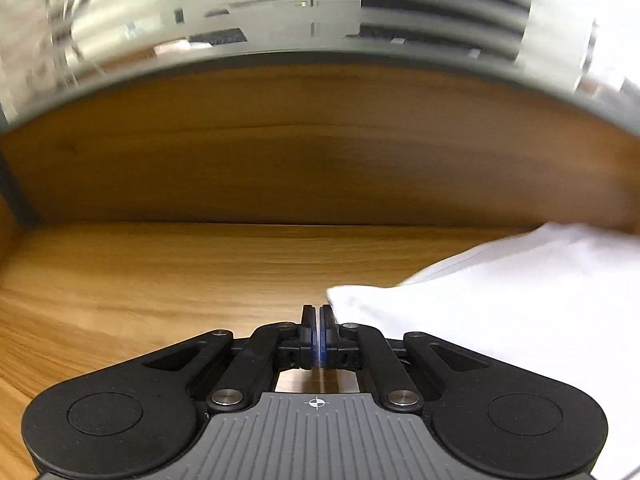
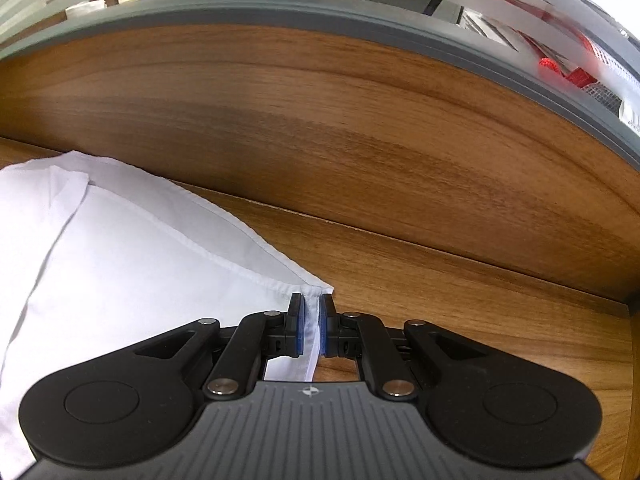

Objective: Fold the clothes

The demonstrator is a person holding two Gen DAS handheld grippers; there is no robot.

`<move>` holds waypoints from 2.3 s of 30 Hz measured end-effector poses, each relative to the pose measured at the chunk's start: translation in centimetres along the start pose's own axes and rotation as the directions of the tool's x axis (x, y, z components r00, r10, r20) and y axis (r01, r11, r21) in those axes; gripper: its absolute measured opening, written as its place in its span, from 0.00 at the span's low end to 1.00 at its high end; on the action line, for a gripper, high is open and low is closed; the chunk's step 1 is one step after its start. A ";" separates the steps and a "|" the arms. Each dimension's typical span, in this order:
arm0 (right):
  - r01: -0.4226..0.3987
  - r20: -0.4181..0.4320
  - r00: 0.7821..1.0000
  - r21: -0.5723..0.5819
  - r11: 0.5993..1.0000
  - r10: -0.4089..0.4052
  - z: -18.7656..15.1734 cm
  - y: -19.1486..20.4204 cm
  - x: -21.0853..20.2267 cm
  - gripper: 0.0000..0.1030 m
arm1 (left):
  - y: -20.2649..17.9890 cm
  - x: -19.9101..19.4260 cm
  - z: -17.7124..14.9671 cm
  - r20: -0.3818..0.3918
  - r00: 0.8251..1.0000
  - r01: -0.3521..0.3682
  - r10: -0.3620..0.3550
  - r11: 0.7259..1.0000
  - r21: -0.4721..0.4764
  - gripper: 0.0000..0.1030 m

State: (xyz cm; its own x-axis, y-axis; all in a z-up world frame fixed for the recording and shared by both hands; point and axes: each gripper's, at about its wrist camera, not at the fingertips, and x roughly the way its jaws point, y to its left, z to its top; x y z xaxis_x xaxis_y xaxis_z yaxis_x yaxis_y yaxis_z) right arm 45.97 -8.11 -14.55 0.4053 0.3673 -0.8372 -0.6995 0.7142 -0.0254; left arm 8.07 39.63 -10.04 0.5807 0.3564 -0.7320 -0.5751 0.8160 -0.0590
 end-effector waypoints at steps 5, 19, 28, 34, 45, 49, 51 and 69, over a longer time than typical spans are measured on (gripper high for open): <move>-0.011 0.016 1.000 0.050 0.999 0.010 0.6 -1.0 -0.8 0.15 | 1.9 -0.6 0.5 0.012 0.993 0.117 -0.116 0.987 -0.110 0.38; -0.036 -0.027 0.999 0.053 0.998 0.038 0.7 0.0 0.5 0.14 | 1.6 2.4 0.2 -0.079 0.995 0.049 -0.057 0.994 -0.101 0.02; 0.015 -0.008 1.000 0.129 0.992 -0.014 0.5 -1.8 0.3 0.03 | 4.3 3.2 0.4 -0.061 0.997 -0.049 0.041 0.990 -0.134 0.02; -0.005 -0.006 1.000 0.124 0.992 0.006 0.5 -1.7 0.5 0.03 | 6.4 0.8 -1.1 0.026 0.981 0.192 -0.191 0.963 -0.190 0.39; -0.003 -0.012 1.000 0.101 0.995 0.004 0.5 -1.5 0.9 0.04 | 6.7 1.0 -1.6 0.031 0.963 0.267 -0.266 0.949 -0.169 0.65; -0.001 -0.012 1.000 0.088 0.996 0.002 0.5 -1.5 0.9 0.05 | 5.9 1.6 -2.1 0.008 0.979 0.202 -0.203 0.970 -0.132 0.24; 0.003 -0.010 1.000 0.080 0.997 -0.002 0.5 -1.3 0.9 0.04 | 5.6 1.5 -2.2 0.020 0.988 0.155 -0.154 0.982 -0.108 0.03; 0.012 0.039 0.999 0.036 0.999 -0.013 0.7 -0.7 0.2 0.23 | 3.9 2.7 -1.3 0.001 0.999 -0.036 0.036 0.999 -0.021 0.04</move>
State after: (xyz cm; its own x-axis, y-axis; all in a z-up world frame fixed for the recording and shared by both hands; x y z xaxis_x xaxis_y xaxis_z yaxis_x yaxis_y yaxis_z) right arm 46.98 -8.14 -14.37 0.4369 0.3809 -0.8149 -0.6732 0.7393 -0.0154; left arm 6.62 43.16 -13.12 0.5599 0.3861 -0.7331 -0.6075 0.7930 -0.0463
